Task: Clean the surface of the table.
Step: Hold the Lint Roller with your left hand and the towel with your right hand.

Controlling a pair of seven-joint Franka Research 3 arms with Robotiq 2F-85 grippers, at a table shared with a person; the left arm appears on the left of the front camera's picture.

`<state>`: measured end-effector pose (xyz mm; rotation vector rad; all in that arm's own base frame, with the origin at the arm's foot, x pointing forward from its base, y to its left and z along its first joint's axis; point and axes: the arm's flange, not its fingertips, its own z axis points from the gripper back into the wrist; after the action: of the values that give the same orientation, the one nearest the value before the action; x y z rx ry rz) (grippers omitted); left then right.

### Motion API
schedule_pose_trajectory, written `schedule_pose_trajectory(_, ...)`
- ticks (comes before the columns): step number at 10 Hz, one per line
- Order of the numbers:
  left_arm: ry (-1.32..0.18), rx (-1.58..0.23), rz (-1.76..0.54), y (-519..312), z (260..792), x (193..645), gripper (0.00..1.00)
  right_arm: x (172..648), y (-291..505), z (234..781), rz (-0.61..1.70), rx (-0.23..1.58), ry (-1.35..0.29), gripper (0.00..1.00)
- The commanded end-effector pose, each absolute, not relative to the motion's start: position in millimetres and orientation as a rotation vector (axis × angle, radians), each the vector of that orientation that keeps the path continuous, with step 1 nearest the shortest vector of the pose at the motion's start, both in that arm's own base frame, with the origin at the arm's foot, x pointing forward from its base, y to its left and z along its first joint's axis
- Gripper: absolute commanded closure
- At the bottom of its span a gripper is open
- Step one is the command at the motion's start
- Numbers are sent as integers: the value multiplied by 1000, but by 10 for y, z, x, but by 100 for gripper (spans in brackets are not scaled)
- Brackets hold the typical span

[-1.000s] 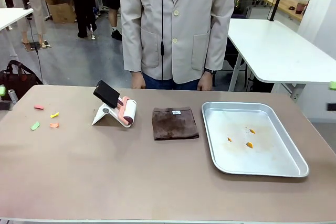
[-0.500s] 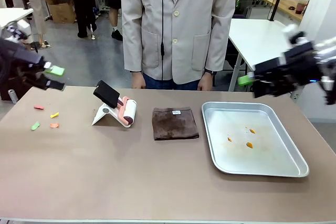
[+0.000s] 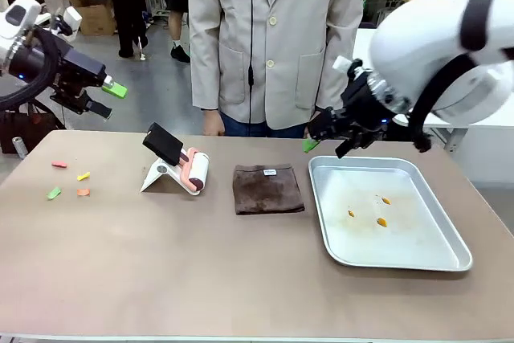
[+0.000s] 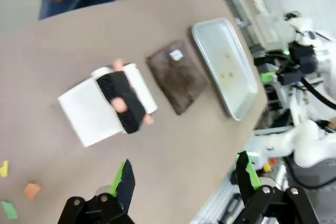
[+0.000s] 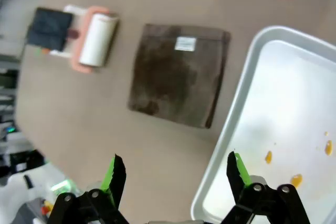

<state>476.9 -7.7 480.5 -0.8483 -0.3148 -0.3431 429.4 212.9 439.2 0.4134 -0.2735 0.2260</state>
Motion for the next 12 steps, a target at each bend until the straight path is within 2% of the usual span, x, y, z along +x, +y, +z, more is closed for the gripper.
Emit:
schedule_pose_trajectory(1, -300, -769, -250, -195, 4667, 4821, 0, 4432, 2422, 4325, 143, 314, -275, 0)
schedule_pose_trajectory(3, -304, -726, -194, -310, 4449, 4982, 0, 4495, 2484, 4122, 84, 247, -314, 0)
schedule_pose_trajectory(6, -243, -676, -169, -609, 4168, 5190, 0, 4487, 2342, 4052, 38, 281, -305, 0)
schedule_pose_trajectory(12, -169, -687, -120, -755, 3887, 5373, 0, 4431, 2107, 4080, 21, 342, -300, 0)
